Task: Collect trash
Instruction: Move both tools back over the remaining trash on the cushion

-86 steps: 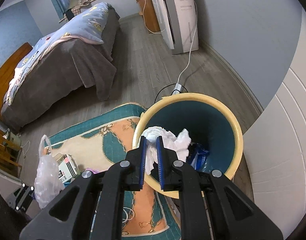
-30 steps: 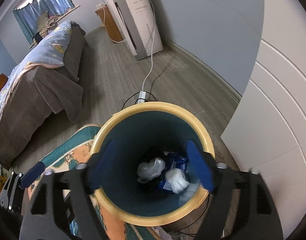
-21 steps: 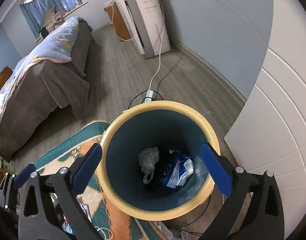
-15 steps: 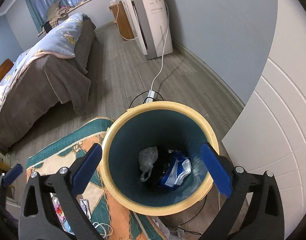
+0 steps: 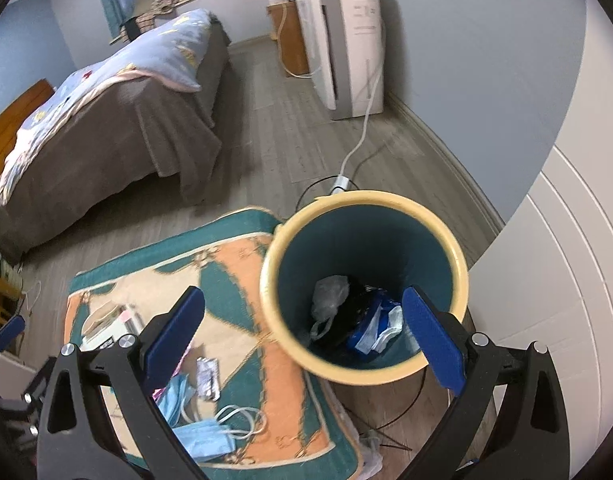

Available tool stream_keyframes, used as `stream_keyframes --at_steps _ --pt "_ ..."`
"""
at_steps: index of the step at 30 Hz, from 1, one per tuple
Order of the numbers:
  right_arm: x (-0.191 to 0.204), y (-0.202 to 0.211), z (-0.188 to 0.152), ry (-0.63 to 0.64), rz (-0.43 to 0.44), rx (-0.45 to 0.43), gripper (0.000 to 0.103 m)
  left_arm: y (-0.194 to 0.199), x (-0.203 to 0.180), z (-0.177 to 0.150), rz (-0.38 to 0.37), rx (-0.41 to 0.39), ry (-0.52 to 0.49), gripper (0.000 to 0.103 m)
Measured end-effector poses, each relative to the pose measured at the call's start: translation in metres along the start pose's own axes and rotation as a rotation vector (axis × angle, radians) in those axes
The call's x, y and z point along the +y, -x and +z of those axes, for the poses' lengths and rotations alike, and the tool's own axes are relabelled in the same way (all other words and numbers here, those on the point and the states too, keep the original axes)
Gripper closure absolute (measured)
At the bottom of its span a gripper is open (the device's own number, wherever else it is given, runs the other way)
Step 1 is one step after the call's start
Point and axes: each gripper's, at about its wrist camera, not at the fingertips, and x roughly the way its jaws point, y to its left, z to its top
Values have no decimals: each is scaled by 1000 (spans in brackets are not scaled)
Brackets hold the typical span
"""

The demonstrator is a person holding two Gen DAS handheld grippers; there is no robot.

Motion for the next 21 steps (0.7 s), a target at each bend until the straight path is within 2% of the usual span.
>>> stream_keyframes --at_steps 7,13,21 --pt "35 11 -19 31 21 9 6 24 42 -24 58 -17 83 8" --pt "59 12 -35 78 10 26 6 37 64 -40 84 -38 108 8" --pt "84 9 -53 126 -3 35 6 42 84 -53 70 -44 155 8"
